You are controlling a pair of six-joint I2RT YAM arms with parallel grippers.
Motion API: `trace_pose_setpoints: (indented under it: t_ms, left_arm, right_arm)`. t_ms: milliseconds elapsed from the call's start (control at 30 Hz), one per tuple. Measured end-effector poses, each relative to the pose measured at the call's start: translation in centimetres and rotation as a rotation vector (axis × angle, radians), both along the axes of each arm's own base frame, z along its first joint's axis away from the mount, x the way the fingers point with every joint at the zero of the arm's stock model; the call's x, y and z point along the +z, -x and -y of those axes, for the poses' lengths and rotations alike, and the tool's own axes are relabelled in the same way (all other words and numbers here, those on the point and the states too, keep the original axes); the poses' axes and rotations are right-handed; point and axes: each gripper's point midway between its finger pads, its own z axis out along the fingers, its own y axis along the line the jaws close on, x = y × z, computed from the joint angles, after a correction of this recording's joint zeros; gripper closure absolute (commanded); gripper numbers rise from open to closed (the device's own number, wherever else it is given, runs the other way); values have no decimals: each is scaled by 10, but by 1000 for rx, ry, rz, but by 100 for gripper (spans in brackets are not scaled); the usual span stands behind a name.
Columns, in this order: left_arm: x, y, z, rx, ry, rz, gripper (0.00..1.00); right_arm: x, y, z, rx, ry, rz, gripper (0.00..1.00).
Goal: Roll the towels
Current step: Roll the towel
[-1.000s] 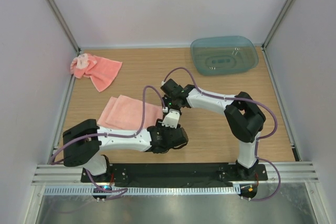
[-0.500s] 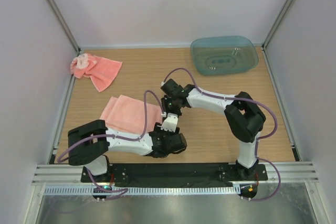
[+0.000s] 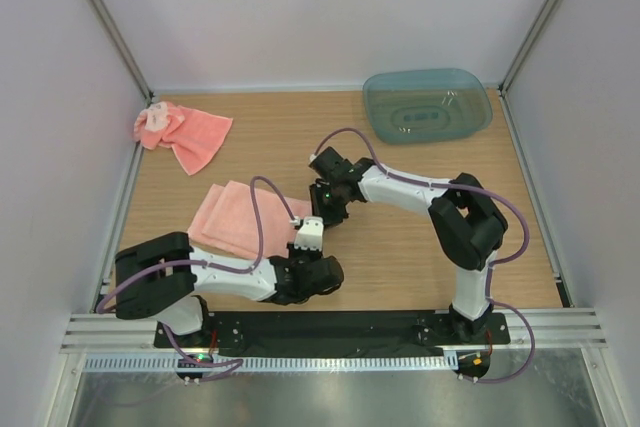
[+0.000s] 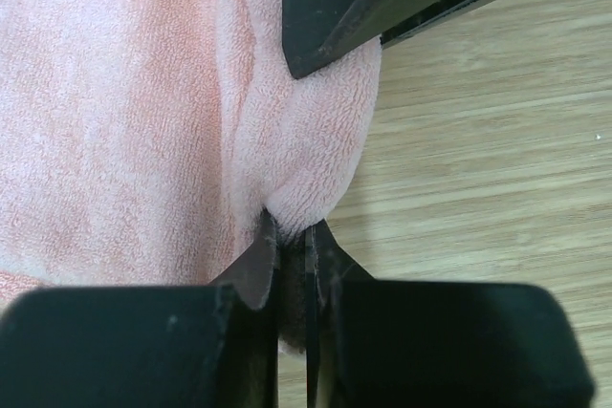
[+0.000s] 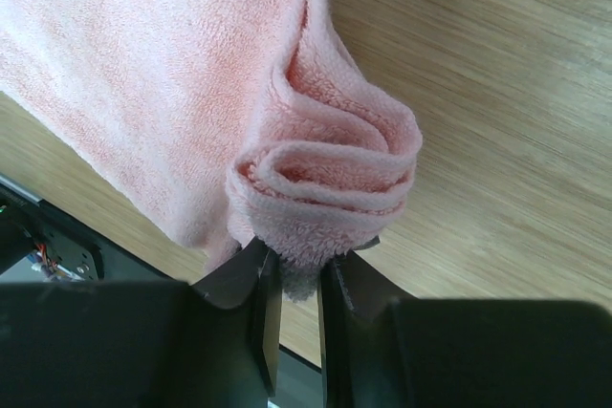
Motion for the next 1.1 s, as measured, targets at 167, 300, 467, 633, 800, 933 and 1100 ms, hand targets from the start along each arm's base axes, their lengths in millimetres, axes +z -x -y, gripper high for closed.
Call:
trace_pose_setpoints:
  t_ms: [167, 300, 467, 633, 800, 933, 1100]
  left_arm:
    - [6, 3, 9, -25, 58, -45, 100]
    - [10, 14, 17, -82, 103, -127, 100]
    - [16, 28, 33, -147, 182, -235, 100]
    - [26, 41, 40, -202, 233, -304, 100]
    - [42, 44, 43, -227, 307, -350, 100]
    - [50, 39, 45, -230, 404, -402, 100]
    - [41, 39, 40, -183, 558, -477, 100]
  right_arm:
    - [-4, -3, 12, -12, -8, -36, 50]
    - [-13, -13, 39, -52, 14, -67, 41]
    - [-19, -25, 77, -143, 34, -104, 40]
    - [-23, -38, 106, -211, 70, -82, 41]
    - [-21, -49, 125, -258, 117, -35, 40]
    - [-3, -53, 130, -281, 111, 29, 40]
    - [27, -52, 128, -305, 28, 117, 39]
